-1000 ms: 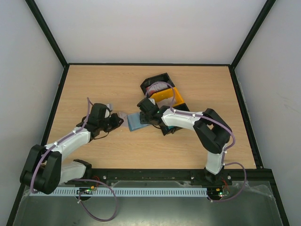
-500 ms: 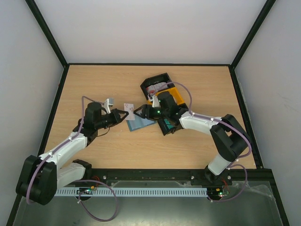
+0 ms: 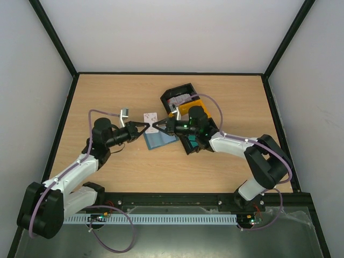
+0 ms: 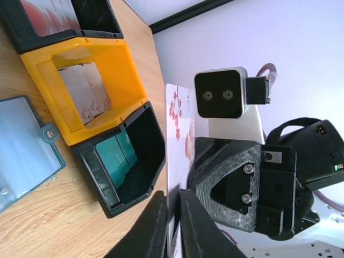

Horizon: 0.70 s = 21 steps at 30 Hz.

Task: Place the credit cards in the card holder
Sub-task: Insert the credit card into the card holder.

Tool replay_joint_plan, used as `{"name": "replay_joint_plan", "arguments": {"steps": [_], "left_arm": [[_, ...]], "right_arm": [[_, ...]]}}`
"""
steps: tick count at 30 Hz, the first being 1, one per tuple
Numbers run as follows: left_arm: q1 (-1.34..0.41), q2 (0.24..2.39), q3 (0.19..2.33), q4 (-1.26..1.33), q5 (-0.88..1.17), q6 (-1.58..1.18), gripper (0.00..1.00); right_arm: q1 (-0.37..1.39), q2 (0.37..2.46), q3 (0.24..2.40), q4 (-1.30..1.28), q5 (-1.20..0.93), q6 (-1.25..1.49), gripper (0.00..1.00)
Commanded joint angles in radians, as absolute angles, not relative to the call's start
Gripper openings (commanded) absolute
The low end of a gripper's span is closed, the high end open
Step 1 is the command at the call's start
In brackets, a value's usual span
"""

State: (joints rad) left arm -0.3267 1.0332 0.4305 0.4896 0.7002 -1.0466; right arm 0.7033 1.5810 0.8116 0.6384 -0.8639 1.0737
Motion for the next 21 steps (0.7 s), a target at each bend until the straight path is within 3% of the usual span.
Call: {"name": "replay_joint_plan", "arguments": {"steps": [1, 5, 10, 13, 21], "left_arm": [[-0.322, 1.030, 0.405, 0.522, 0.708, -1.069, 0.14], [-0.321, 1.029, 0.431, 0.340, 0.598, -0.974, 0.37], [-0.321, 1.078, 0.484, 0.088, 0.388, -0.863, 0.50], [-0.324, 1.143, 0.481, 0.090, 0.370, -0.853, 0.51], [-0.342, 1.345, 0.508, 0.139, 0.397, -0.832, 0.50]], "right_arm": [[0.692, 1.529, 0.800, 0.737, -0.865, 1.114, 0.03], [0.672, 1.532, 0.826, 0.556, -0.820, 0.993, 0.02], [0.616, 1.665, 1.003, 0.047, -0.699, 0.659, 0.02], [0.590, 1.756, 1.075, -0.092, -0.671, 0.539, 0.02], [0.589, 1.861, 1.119, -0.151, -0.669, 0.466, 0.02]]}}
